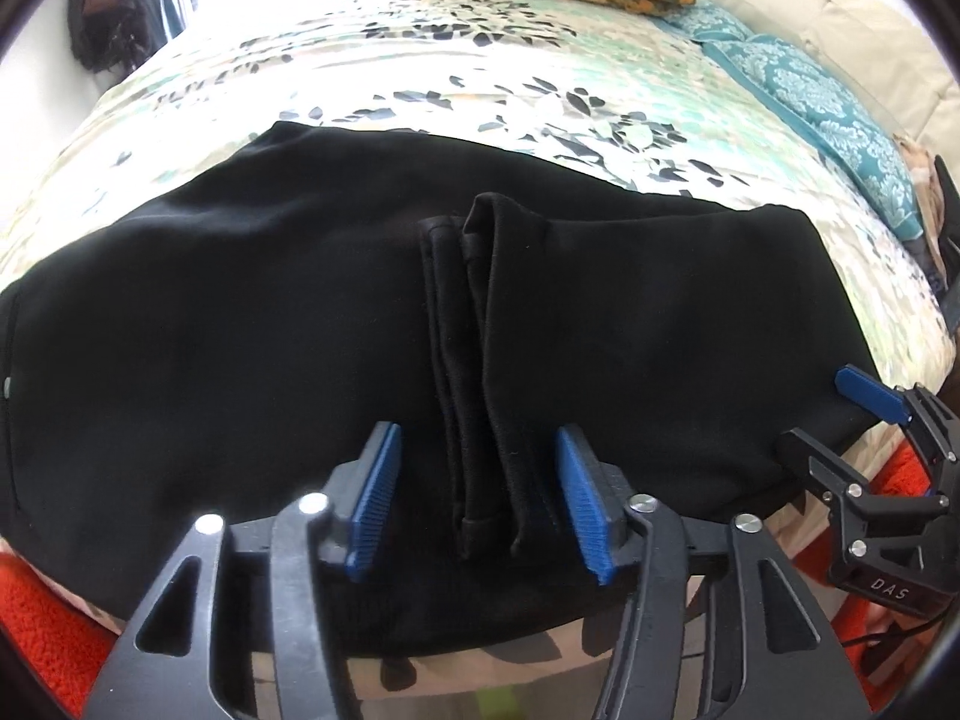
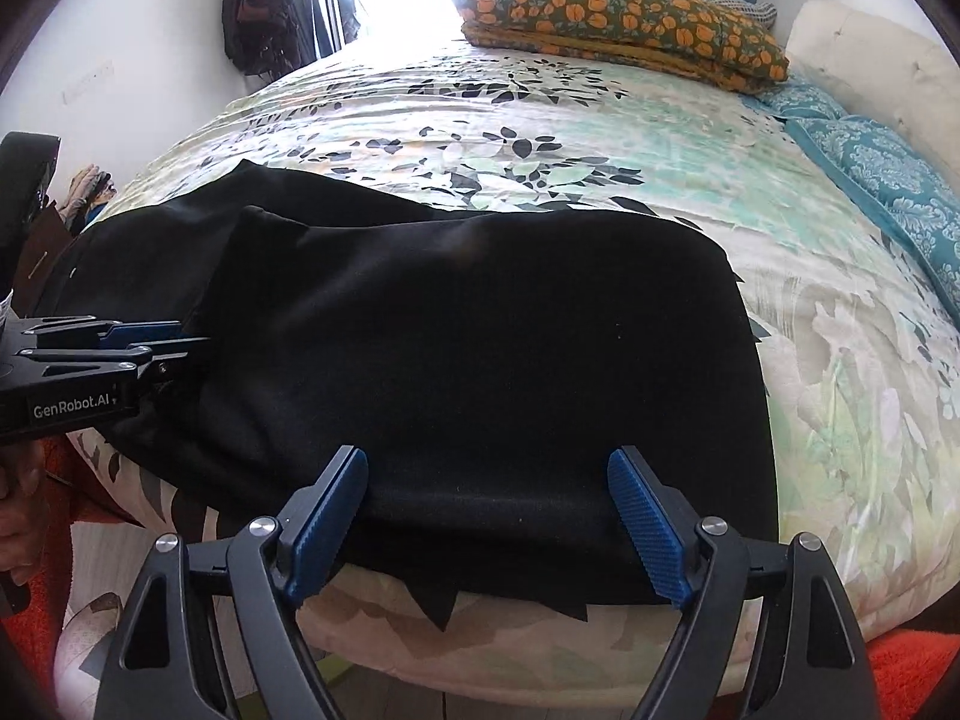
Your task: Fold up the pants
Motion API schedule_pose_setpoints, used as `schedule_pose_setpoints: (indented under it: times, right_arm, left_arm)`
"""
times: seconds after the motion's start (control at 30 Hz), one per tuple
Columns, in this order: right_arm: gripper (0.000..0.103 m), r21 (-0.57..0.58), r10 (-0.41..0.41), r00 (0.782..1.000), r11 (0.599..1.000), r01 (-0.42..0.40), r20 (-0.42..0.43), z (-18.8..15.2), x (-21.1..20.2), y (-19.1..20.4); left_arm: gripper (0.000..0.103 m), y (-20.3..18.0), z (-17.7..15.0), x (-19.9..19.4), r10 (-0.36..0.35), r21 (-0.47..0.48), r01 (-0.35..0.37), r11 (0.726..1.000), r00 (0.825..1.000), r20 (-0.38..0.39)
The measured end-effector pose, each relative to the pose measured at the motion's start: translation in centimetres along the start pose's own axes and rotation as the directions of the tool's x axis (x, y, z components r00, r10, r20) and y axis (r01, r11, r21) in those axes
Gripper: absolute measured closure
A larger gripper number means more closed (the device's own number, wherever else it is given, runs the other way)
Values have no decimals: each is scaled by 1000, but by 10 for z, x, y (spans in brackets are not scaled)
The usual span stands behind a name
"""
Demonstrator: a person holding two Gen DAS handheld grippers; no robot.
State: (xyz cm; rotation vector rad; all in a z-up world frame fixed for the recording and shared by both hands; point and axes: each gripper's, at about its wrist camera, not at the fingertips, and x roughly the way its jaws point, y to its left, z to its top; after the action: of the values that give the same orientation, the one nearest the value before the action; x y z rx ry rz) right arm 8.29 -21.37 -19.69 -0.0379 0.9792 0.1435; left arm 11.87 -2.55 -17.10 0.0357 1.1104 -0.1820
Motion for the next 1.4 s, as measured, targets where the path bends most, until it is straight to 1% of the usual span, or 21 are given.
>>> schedule_pose_setpoints:
  times: [0.07,0.2,0.3,0.53,0.8,1.03,1.23,1.33,1.4]
  right_arm:
    - [21,2,-1,1000,1000,1,29,2,-8,0]
    - [21,-7,-5,994,1000,6,106,5,-24,3]
    - [21,-2,-15,991,1000,15,135,7,-31,3]
    - [21,8,-24,991,1000,23,131,9,-29,1]
    - [21,-17,-31,988,999,34,153,9,-35,7]
    - [21,-10,-39,985,999,41,168,10,-39,5]
    - [21,-20,-40,986,999,44,164,10,-38,7]
    - [21,-31,-36,987,999,41,160,10,-36,10]
    - [21,-40,-34,987,998,40,158,10,-35,12]
  left_arm:
    - [26,1,-2,-3,38,4,-38,999,999,6]
    - [25,5,-2,-5,43,-5,-43,999,999,2]
    - [25,5,-2,-7,54,-2,-54,999,999,8]
    - [25,4,-4,-12,72,16,-72,997,997,19]
    - [23,8,-3,-18,74,7,-74,997,997,31]
    - [23,14,-3,-24,94,-3,-94,996,994,47]
    - [23,20,-3,-26,112,-10,-112,994,992,50]
    - [22,28,-5,-24,120,-29,-119,993,992,37]
    - [22,38,-6,-22,112,-64,-110,992,993,24]
